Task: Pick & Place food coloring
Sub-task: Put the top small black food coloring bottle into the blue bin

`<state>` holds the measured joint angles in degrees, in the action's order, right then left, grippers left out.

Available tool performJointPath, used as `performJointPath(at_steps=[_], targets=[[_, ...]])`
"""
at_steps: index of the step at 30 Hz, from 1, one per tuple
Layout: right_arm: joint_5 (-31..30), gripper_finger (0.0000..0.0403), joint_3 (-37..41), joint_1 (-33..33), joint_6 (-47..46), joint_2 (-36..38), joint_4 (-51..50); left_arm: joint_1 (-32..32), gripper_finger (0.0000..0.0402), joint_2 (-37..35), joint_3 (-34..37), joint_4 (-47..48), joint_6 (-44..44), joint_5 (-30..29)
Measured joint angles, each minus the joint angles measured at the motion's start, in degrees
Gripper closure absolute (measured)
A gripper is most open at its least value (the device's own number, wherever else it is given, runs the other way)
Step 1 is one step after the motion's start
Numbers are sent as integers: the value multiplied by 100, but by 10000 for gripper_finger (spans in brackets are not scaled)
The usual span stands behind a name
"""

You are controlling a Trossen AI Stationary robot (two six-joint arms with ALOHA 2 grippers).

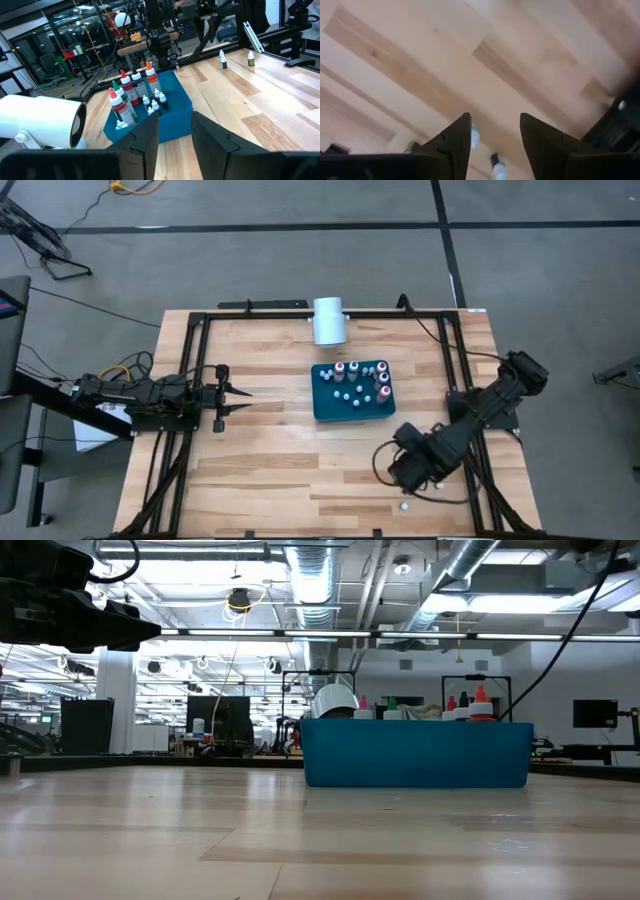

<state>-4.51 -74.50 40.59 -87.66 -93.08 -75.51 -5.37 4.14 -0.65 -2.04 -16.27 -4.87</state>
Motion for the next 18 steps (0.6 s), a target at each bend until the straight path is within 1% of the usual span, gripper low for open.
performJointPath(at_steps=[7, 10, 15, 18], targets=[[326, 243, -2, 426, -830, -57, 1, -1, 297, 0, -1, 0, 0, 0], [478, 240, 28, 528, -849, -190, 13, -2, 297, 0, -2, 0, 0, 1], [881, 239, 85, 552, -847, -560, 306, -1, 297, -2, -1, -1, 0, -1], [892, 239, 81, 579, -800, -759, 591, 0, 297, -2, -2, -2, 0, -1]])
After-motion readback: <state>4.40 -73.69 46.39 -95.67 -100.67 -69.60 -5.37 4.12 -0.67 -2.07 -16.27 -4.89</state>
